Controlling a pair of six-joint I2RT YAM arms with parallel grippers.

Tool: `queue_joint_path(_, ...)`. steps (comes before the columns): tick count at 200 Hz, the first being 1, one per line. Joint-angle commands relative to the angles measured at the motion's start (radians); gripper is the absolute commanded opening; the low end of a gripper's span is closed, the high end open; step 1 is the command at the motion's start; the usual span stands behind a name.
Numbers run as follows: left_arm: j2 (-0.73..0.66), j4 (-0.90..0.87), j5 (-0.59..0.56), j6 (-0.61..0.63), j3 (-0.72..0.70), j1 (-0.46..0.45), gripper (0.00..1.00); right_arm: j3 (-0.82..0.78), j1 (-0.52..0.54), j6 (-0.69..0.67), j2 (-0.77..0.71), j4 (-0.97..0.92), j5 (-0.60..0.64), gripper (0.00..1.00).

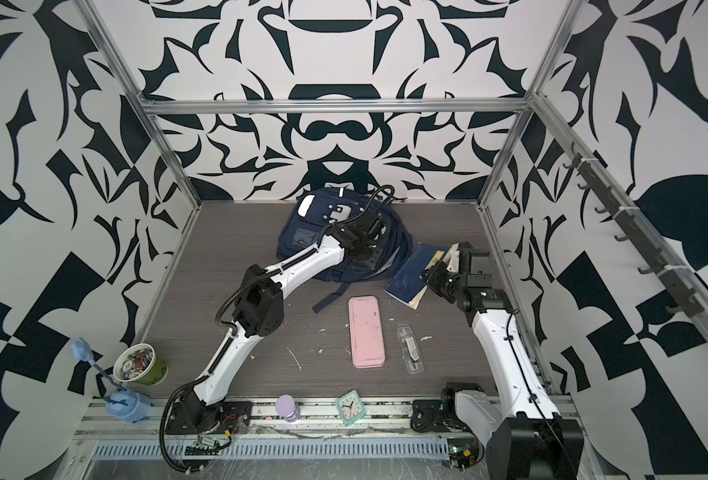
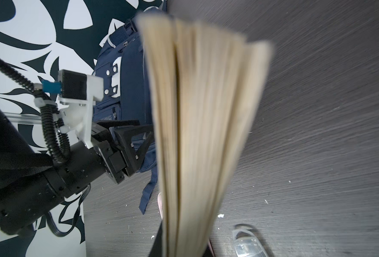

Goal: Pack books, pencil case, and school supplies into a backpack
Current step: Open the student bag at the top-center of the table.

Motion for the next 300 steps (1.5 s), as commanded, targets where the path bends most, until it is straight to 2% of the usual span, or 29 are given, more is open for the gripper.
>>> queue_joint_path(1, 0.038, -0.072, -0.026, 0.025, 0.033, -0.003, 0.62, 0.029, -0.003, -0.016, -0.02, 0.031, -0.017, 0.0)
queue_joint_path(36, 0.04, -0.051, -0.016, 0.032, 0.009, -0.009, 0.59, 0.021, -0.003, -0.006, -0.011, 0.048, -0.041, 0.0)
queue_joint_path(61, 0.053, -0.056, -0.048, 0.04, 0.01, -0.01, 0.51, 0.017, -0.003, 0.001, -0.006, 0.057, -0.048, 0.0)
queue_joint_path(107, 0.053, -0.078, -0.11, 0.053, 0.02, -0.01, 0.16, 0.027, -0.004, 0.002, -0.002, 0.061, -0.058, 0.0)
queue_joint_path(134, 0.022, -0.074, -0.13, 0.063, 0.014, -0.009, 0.0, 0.032, -0.003, 0.004, 0.009, 0.071, -0.072, 0.0)
queue_joint_path(165, -0.067, -0.064, -0.129, 0.057, -0.028, 0.004, 0.0, 0.033, -0.003, 0.007, 0.024, 0.091, -0.091, 0.0)
queue_joint_path(191, -0.207, -0.013, -0.106, 0.032, -0.135, 0.022, 0.0, 0.032, -0.004, 0.017, 0.05, 0.128, -0.119, 0.0)
queue_joint_path(243, -0.432, 0.037, 0.046, -0.044, -0.247, 0.095, 0.0, 0.033, 0.006, 0.093, 0.131, 0.264, -0.179, 0.0)
queue_joint_path(300, -0.547, 0.073, 0.202, -0.107, -0.296, 0.164, 0.0, 0.085, 0.146, 0.15, 0.291, 0.419, -0.123, 0.0)
